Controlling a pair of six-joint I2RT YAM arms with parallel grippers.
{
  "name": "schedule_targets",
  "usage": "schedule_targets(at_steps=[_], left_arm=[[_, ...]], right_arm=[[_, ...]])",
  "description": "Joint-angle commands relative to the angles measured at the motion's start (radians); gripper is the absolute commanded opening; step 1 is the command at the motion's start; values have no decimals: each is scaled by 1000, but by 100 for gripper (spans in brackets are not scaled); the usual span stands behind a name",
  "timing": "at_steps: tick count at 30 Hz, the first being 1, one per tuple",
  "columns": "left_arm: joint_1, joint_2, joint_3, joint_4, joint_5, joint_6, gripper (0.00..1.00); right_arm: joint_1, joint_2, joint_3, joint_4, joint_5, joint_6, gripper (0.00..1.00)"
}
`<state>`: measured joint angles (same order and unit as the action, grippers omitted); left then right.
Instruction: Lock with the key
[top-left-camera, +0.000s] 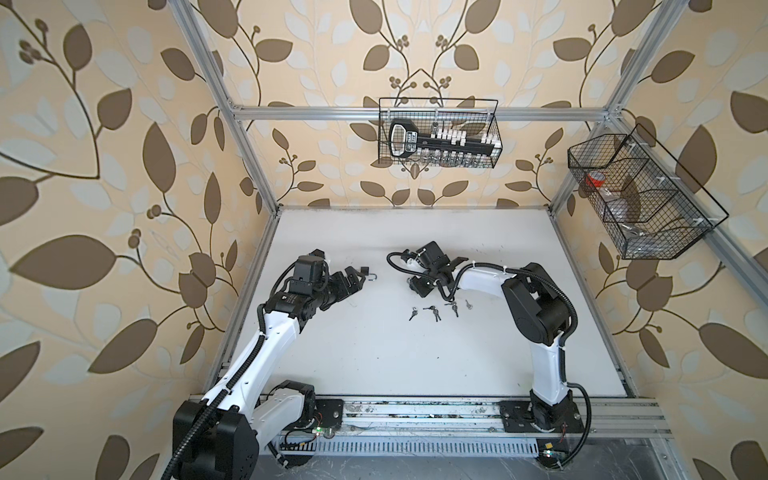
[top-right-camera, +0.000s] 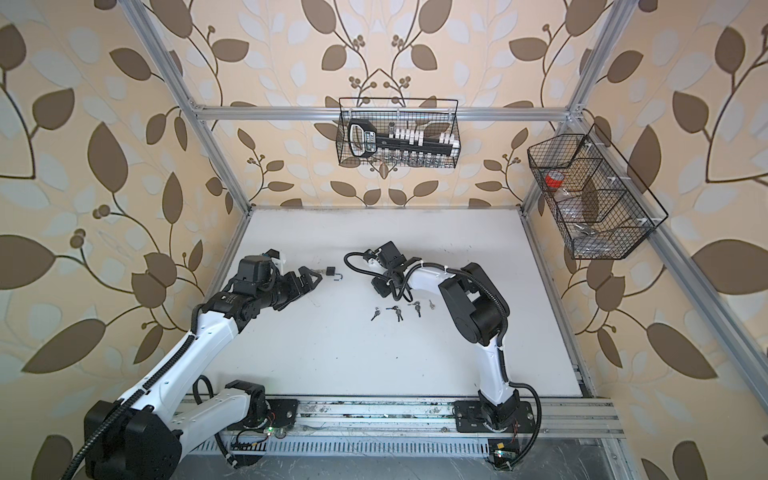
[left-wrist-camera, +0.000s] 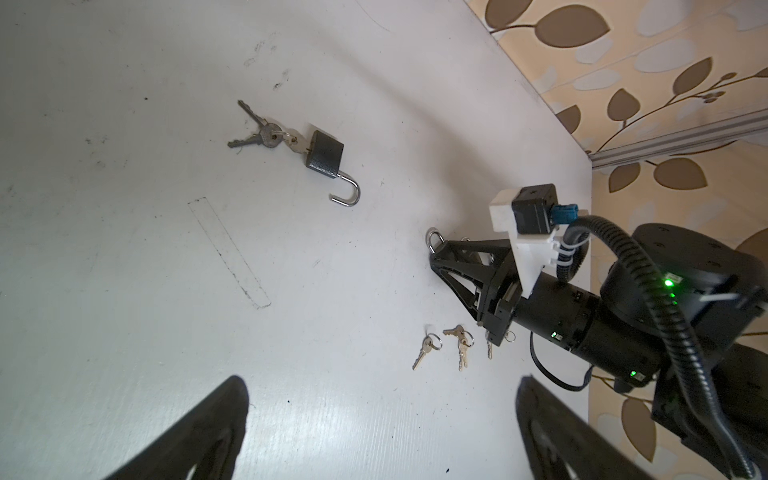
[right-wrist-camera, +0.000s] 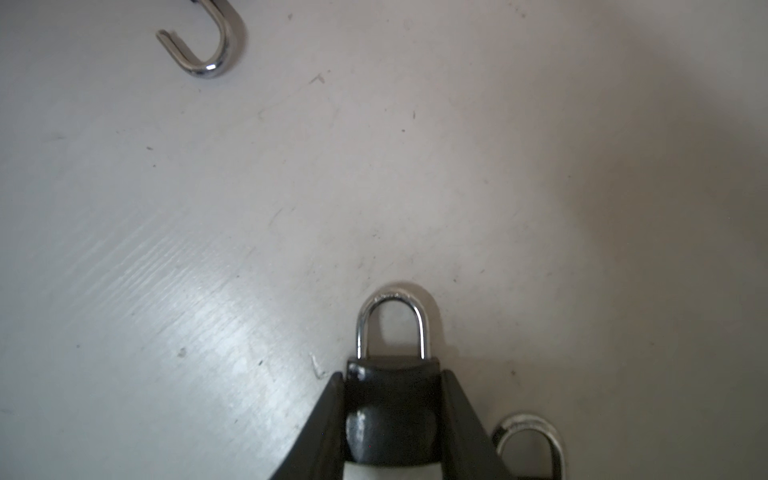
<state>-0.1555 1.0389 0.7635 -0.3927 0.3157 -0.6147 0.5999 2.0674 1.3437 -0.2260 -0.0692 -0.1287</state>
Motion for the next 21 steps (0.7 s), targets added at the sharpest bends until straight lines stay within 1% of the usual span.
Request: schedule_targets(at_steps=[1, 3, 9, 11, 15, 18, 21], left_arm=[[8, -6, 10, 17, 28, -8, 99], [8, -7, 11, 15, 27, -7, 99], [8, -12, 14, 6, 22, -1, 99], [8, -20, 18, -1, 15, 2, 99], [17, -18, 50, -37, -10, 41, 99], [35, 16, 104, -71, -15, 75, 99], [53, 70, 156, -86, -15, 98, 99]], right_arm=[[3, 37, 30, -29, -24, -14, 23], [2, 35, 28, -29, -20, -13, 31], [3, 21, 26, -18, -17, -12, 45], [2, 10, 35, -15, -25, -12, 47], [3, -42, 45, -4, -50, -7, 48], [2, -98, 22, 59, -77, 4, 48], [7, -118, 7, 125, -119, 11, 49]])
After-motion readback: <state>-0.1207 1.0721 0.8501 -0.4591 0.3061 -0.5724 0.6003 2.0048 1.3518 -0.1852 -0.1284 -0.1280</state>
